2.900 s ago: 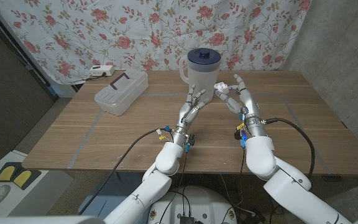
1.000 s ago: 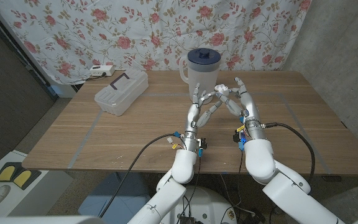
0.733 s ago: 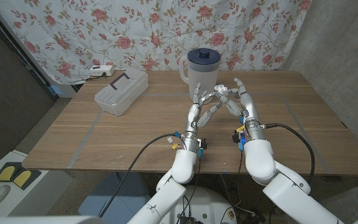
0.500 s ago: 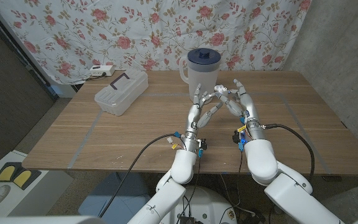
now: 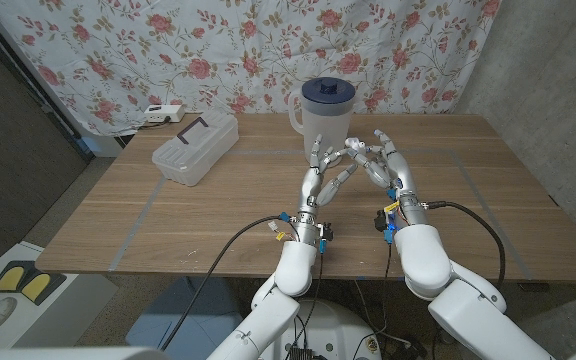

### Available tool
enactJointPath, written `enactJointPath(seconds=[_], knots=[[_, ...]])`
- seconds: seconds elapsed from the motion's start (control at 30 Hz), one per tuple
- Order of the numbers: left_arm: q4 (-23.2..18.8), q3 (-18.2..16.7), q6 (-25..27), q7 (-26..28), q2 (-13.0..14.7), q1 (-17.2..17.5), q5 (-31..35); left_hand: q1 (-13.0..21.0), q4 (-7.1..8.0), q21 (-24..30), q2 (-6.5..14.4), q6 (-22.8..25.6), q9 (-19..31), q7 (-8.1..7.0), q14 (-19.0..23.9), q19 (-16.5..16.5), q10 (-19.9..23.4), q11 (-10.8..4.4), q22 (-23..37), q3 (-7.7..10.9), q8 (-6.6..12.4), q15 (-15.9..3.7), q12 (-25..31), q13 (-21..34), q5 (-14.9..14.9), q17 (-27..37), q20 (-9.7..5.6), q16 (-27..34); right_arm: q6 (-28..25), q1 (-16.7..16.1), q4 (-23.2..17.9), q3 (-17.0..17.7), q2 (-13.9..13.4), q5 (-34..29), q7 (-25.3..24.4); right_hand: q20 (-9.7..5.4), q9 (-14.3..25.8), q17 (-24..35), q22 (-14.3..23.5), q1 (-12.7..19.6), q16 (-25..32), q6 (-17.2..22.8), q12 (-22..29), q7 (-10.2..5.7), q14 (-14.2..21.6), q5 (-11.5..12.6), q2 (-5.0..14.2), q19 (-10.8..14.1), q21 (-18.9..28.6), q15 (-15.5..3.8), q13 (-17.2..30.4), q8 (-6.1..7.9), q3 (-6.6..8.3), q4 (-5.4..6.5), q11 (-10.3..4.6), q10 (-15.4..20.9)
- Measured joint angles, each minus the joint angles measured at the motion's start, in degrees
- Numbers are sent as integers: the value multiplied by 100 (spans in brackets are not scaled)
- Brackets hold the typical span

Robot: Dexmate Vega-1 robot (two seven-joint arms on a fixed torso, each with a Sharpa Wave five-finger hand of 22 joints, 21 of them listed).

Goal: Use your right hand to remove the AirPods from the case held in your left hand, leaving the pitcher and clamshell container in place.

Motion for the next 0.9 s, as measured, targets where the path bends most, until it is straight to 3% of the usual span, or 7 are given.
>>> enactJointPath(seconds=[0.33,0.9], knots=[[-54,9,57,6,-29,12,34,166,-58,0,166,0,0,0,40,0,161,0,-17,26,-17,39,57,40,0,0,0,0,76,-16,27,30,3,163,43,0,0,-1,0,-7,0,0,25,0,0,33,4,0,0,0,3,0,0,0,0,0],[-42,58,57,5,-64,-8,26,212,-82,0,165,0,0,0,93,-1,284,1,-16,2,-17,32,78,80,0,0,0,0,179,-36,44,49,-43,319,132,0,0,-1,0,-36,0,-1,25,0,31,32,-26,0,0,30,6,0,-1,0,0,0]])
